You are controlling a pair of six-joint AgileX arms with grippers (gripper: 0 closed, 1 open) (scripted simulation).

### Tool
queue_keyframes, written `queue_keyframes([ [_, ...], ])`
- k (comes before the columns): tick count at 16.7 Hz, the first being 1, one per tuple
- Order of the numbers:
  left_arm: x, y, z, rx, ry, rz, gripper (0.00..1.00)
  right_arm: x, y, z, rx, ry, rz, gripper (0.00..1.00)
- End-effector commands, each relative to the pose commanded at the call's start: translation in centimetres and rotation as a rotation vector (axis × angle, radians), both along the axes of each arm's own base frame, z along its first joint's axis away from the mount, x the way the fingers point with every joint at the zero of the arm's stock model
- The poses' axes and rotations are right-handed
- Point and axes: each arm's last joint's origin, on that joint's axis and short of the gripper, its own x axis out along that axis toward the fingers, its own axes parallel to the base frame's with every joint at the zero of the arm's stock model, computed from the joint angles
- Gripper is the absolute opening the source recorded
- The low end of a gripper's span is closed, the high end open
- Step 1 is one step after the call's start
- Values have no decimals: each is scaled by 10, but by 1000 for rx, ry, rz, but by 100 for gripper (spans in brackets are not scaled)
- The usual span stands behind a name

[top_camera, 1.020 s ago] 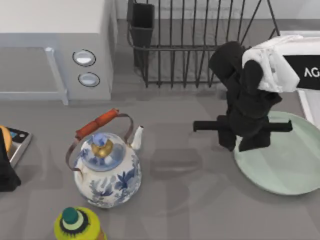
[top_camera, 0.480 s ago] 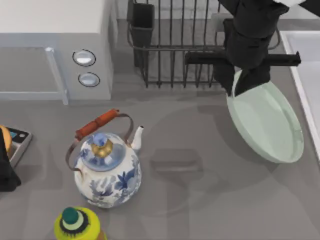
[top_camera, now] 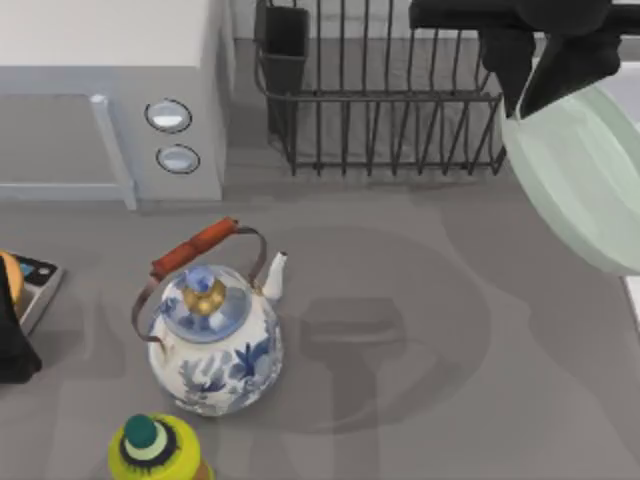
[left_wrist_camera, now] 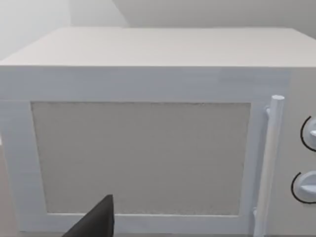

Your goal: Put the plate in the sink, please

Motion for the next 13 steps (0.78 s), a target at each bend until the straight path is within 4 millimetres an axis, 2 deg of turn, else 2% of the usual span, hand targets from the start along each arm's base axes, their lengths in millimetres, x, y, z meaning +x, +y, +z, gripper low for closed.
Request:
queue_keyframes([
  [4,0,0,0,0,0,0,100,-2,-1,4,1,-1,0,0],
  [5,0,0,0,0,0,0,100,11,11,10,63,-98,13,0],
  [7,0,0,0,0,0,0,100,17,8,7,58,-95,14,0],
  [8,0,0,0,0,0,0,100,26,3,1,51,-89,14,0],
  [10,0,0,0,0,0,0,100,56,-18,-20,26,-66,13,0],
  [11,0,0,0,0,0,0,100,74,-35,-34,12,-49,12,0],
  [13,0,0,0,0,0,0,100,112,-85,-66,-13,-11,9,0],
])
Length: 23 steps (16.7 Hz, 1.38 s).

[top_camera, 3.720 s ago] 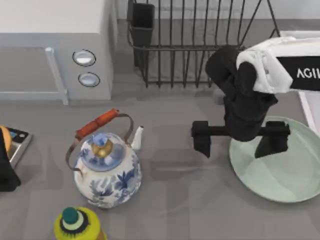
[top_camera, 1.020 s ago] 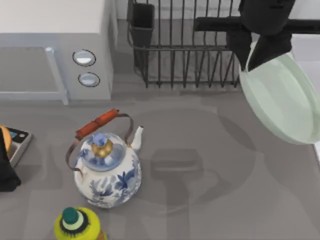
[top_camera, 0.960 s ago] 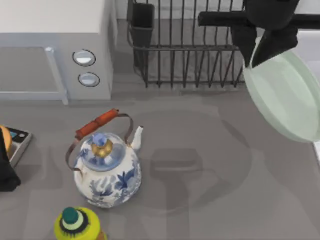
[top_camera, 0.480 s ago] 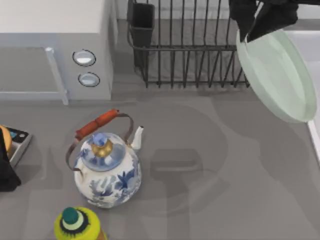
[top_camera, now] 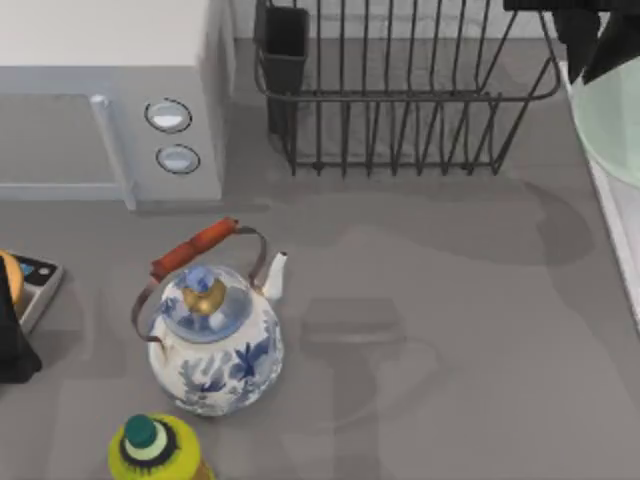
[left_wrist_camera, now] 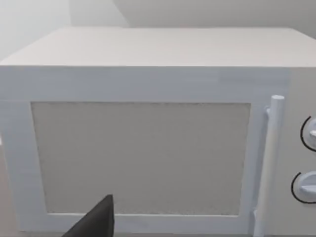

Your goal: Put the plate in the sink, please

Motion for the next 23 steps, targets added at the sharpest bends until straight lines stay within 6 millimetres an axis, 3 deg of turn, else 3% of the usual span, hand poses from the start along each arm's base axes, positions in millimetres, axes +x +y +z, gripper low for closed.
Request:
queue_keyframes([
  [3,0,0,0,0,0,0,100,37,-83,-49,-17,57,-1,0],
  [6,0,0,0,0,0,0,100,51,-130,-82,-17,91,-1,0],
  [11,0,0,0,0,0,0,100,52,-136,-86,-17,95,-1,0],
  [23,0,0,0,0,0,0,100,52,-136,-86,-17,95,-1,90],
])
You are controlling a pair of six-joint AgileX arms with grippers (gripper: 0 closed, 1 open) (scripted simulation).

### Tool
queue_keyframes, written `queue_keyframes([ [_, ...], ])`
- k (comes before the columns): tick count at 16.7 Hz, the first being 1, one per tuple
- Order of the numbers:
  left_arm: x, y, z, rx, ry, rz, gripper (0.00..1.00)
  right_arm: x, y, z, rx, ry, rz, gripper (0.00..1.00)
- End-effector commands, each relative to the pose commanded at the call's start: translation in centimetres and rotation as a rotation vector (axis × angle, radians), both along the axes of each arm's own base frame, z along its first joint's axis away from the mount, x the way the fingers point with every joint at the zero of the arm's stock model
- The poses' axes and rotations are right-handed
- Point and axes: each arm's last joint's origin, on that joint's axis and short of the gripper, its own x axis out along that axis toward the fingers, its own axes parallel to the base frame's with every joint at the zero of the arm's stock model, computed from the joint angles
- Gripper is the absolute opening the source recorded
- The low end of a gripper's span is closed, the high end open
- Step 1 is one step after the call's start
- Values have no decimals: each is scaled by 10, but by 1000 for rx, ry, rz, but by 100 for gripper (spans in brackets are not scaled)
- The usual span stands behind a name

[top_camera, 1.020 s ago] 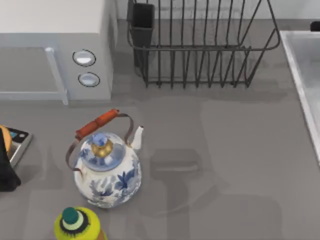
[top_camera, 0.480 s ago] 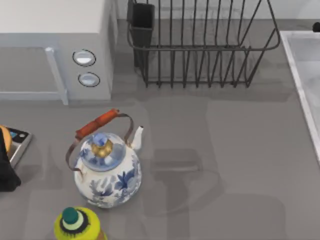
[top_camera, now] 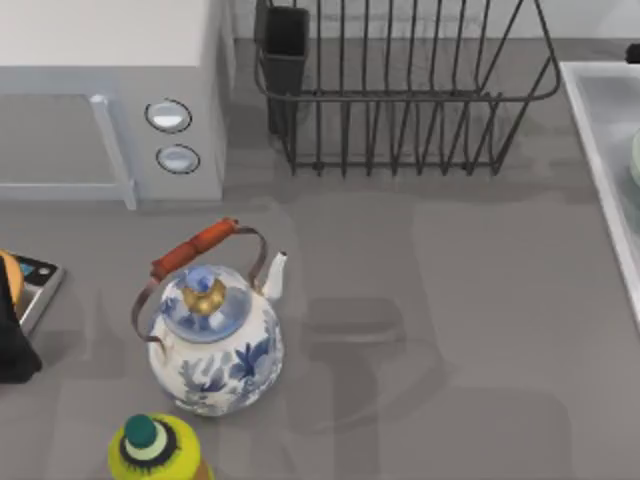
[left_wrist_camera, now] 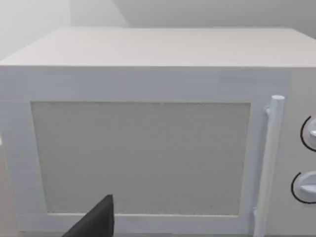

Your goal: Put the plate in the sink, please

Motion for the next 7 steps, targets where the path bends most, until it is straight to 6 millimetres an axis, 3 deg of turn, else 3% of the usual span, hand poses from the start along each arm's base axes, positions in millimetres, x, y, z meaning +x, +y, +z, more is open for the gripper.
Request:
queue_keyframes([
  [2,0,0,0,0,0,0,100,0,0,0,0,0,0,100],
  [7,0,0,0,0,0,0,100,0,0,0,0,0,0,100],
])
